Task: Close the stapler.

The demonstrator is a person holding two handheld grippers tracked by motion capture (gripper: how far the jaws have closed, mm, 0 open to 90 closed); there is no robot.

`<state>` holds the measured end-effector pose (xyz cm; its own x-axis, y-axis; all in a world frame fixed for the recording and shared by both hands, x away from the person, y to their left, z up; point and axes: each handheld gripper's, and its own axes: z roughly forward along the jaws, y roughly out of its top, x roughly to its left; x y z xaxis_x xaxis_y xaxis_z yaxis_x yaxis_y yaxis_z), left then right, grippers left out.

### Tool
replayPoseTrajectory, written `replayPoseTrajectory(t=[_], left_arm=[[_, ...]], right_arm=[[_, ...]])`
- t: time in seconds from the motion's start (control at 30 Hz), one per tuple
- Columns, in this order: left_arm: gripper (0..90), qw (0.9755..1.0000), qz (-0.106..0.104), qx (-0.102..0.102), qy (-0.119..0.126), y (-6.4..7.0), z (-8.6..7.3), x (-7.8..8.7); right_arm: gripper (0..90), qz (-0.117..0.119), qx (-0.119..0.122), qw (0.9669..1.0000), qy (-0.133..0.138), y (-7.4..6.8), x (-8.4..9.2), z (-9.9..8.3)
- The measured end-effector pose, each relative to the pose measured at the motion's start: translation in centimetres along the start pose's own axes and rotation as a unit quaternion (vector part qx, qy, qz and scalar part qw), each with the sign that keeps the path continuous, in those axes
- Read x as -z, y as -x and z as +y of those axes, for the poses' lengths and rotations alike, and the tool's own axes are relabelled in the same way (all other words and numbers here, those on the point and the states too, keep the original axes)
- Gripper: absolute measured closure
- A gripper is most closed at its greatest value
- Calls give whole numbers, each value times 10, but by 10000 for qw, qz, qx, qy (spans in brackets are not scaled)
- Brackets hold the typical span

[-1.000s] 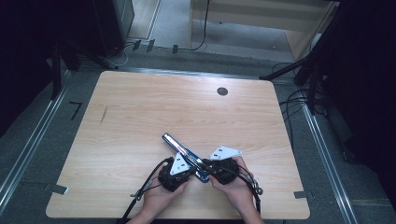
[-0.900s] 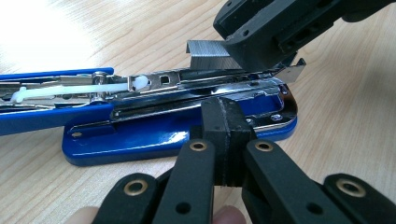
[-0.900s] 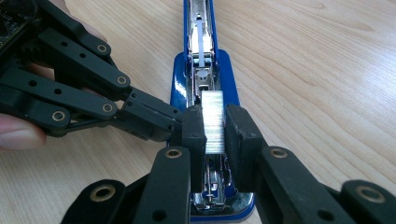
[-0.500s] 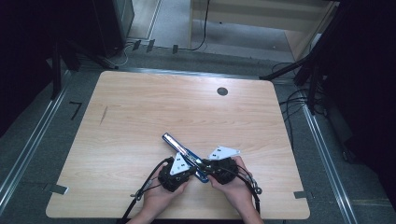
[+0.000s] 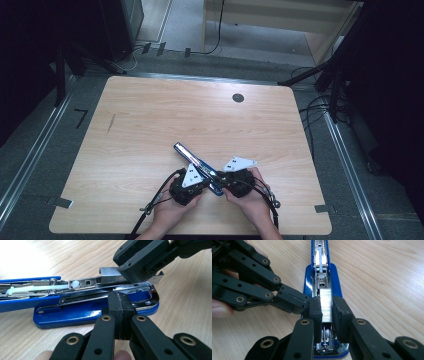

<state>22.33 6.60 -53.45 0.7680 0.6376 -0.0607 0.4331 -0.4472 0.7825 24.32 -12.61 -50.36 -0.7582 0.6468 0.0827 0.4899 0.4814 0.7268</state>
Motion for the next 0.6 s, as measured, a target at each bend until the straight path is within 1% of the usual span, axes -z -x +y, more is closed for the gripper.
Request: replayPoseTrajectory(t=[0.27, 0.43, 0.57, 0.6], left_arm=[[900, 10000, 4, -1, -3, 0, 0, 0], [900, 10000, 8, -11, -10, 0, 0, 0], [900, 10000, 11, -16, -11, 0, 0, 0], [900, 10000, 17, -18, -11, 0, 0, 0]], right_arm=[[799, 3, 0, 10000, -47, 0, 0, 1], [799, -2, -13, 10000, -22, 0, 1, 1], [799, 33, 11, 10000, -29, -1, 2, 3], [799, 34, 68, 10000, -20, -1, 1, 4]])
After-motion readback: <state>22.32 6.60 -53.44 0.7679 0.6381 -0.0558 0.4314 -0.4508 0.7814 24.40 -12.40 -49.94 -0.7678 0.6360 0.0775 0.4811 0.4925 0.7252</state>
